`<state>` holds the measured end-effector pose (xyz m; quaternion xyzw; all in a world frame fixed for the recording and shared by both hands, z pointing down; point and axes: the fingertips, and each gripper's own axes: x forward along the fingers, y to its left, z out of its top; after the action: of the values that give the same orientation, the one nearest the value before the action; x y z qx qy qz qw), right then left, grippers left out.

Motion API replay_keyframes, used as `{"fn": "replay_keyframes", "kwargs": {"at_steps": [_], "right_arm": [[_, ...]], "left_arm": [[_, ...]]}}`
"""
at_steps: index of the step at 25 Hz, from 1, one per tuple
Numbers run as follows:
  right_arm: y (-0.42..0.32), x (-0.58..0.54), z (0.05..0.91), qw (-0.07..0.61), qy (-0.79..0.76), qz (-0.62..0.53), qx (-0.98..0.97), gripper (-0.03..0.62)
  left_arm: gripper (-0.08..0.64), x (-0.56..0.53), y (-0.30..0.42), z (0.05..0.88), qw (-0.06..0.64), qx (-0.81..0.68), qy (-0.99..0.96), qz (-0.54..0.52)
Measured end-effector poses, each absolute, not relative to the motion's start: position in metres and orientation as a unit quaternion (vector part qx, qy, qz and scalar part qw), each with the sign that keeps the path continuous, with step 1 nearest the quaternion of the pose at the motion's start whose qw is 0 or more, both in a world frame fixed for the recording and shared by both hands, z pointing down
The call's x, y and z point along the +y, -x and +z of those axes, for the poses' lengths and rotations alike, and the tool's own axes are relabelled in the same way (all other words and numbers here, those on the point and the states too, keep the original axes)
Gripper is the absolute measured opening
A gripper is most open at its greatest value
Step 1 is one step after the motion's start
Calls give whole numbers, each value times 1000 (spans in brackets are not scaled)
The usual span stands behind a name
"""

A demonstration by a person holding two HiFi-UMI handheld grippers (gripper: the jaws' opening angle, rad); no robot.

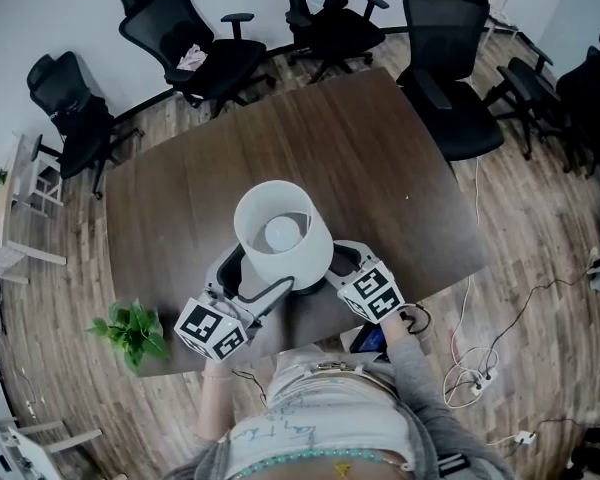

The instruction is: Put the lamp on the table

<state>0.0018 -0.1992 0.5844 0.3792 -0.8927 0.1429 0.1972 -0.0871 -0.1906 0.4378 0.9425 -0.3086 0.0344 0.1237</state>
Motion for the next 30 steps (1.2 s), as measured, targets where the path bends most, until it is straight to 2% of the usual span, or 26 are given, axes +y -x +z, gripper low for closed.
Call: {"fn": "replay_keyframes", "kwargs": {"at_steps": [30], "right_arm": [[-31, -220, 565, 196, -376, 108, -899, 192]], "left_arm": [[476, -163, 84, 443, 127, -327, -935, 44]]}}
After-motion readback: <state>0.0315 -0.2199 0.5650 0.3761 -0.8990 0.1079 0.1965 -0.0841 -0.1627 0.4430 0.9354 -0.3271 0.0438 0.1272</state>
